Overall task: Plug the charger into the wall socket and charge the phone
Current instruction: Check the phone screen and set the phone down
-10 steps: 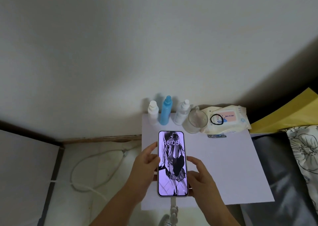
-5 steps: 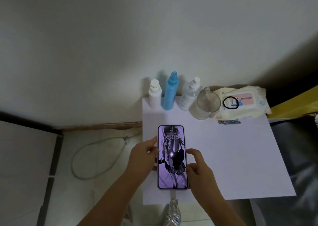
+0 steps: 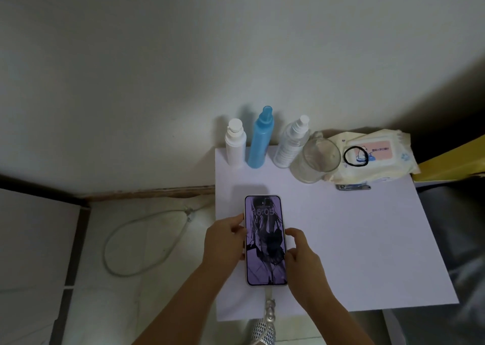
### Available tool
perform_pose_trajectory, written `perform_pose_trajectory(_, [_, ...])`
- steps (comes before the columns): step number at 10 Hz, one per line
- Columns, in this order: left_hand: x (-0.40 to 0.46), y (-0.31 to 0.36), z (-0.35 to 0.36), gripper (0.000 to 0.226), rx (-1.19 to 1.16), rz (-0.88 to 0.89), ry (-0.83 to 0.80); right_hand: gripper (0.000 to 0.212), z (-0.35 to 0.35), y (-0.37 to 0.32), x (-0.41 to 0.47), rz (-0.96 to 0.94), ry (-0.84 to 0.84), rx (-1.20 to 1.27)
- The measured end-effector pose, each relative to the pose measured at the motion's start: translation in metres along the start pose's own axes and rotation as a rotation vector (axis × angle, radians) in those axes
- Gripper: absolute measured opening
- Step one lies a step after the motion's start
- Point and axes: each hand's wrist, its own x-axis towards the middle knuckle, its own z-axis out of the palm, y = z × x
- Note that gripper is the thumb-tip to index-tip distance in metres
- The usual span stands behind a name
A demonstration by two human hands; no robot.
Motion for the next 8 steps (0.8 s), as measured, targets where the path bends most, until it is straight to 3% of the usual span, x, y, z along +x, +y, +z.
perform_pose_trajectory(4, [0.005, -0.023, 0.014, 0.021, 0.232, 0.096, 0.08, 0.04, 0.006, -0.009, 0.015, 0.087, -0.017, -0.204])
perform_pose_trajectory(6, [0.002, -0.018, 0.011, 0.028, 0.256, 0.104, 0.027, 0.032, 0.007, -0.008, 0.016, 0.129, -0.024, -0.274])
perform_pose_trajectory(8, [-0.005, -0.016, 0.002, 0.027, 0.45, 0.093, -0.011, 0.026, -0.003, -0.005, 0.006, 0.123, -0.081, -0.403])
